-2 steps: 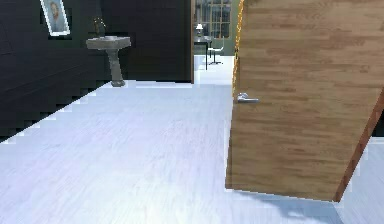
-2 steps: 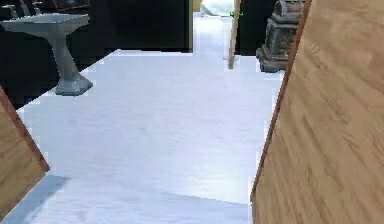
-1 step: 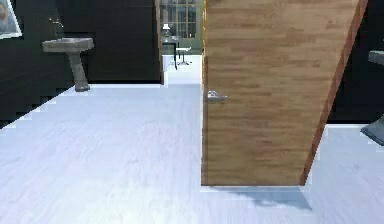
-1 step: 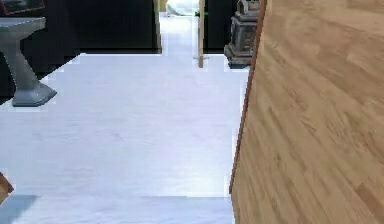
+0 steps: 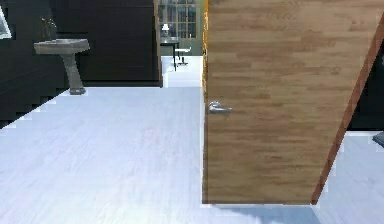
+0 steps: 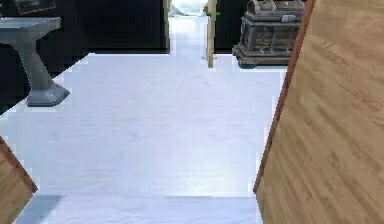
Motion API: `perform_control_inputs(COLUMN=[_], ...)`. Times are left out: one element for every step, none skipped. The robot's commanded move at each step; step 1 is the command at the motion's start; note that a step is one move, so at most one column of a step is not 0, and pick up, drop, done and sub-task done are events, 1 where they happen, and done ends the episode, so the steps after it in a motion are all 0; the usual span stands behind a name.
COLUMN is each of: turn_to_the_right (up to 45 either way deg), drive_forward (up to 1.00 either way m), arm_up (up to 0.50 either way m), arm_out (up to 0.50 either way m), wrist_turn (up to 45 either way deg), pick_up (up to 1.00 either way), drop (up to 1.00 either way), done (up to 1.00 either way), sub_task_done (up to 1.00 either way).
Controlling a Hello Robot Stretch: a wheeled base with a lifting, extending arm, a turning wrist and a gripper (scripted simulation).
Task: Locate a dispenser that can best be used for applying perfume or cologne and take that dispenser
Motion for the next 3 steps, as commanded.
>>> perform_control_inputs(turn_to_the_right=[-45.0, -33.0, 0.0], drive_forward=[0.0, 0.0, 0.2], arm_up=[0.0, 0.0, 0.0], arm_out=[0.0, 0.0, 0.0], wrist_turn=[0.0, 0.0, 0.0], pick_up=[0.0, 0.0, 0.0], drop=[0.0, 0.0, 0.0], done=[0.0, 0.0, 0.0], sub_task_done=[0.0, 0.0, 0.0])
